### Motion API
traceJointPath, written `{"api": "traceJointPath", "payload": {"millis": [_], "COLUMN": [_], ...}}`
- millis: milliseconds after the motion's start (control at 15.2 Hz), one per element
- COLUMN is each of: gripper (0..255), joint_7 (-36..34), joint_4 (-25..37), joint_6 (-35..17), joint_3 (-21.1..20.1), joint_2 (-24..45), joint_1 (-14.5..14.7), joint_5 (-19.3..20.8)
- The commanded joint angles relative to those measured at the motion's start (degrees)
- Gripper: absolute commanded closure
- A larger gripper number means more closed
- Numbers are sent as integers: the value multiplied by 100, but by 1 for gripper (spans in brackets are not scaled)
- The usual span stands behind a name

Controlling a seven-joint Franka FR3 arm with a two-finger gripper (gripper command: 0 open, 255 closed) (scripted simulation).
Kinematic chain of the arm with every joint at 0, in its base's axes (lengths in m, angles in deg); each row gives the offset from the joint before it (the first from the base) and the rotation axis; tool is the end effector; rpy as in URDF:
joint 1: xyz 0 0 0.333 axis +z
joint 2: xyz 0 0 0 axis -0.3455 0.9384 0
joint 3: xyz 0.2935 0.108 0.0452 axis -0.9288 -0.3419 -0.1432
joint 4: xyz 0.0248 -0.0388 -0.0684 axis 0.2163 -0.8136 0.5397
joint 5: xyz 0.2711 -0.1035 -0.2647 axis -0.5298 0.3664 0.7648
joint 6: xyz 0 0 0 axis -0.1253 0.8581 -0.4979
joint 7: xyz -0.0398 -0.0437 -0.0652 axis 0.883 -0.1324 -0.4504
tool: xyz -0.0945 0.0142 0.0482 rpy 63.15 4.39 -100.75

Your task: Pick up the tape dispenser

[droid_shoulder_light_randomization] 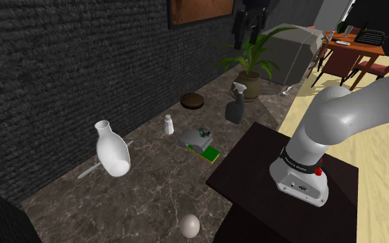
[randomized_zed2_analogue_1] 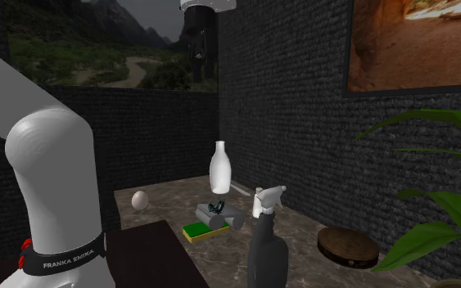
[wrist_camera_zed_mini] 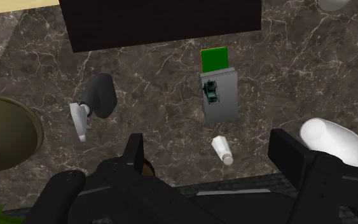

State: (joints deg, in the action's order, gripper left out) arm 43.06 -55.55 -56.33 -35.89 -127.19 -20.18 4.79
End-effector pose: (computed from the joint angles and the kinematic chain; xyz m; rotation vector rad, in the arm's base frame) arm 0.2993 0.0237 0.6229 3.1304 -0.1629 0.0466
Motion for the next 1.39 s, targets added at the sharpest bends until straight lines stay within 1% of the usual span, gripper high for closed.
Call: {"api": "traceJointPath", "payload": {"millis": [0,330,660,990,1320], "gripper": [0,0,0,0,0], "joint_7": [0,91,192,304,432], "joint_4": [0,-773,-1385,-1818,-2052], "joint_6": [0,-928,-1907,-2940,-4002], "joint_3": [0,-47,-109,-181,-261], "joint_2": [0,221,654,1318,2210], "joint_1": [0,97,201,315,431], "joint_5": [0,-107,-222,-343,-471]}}
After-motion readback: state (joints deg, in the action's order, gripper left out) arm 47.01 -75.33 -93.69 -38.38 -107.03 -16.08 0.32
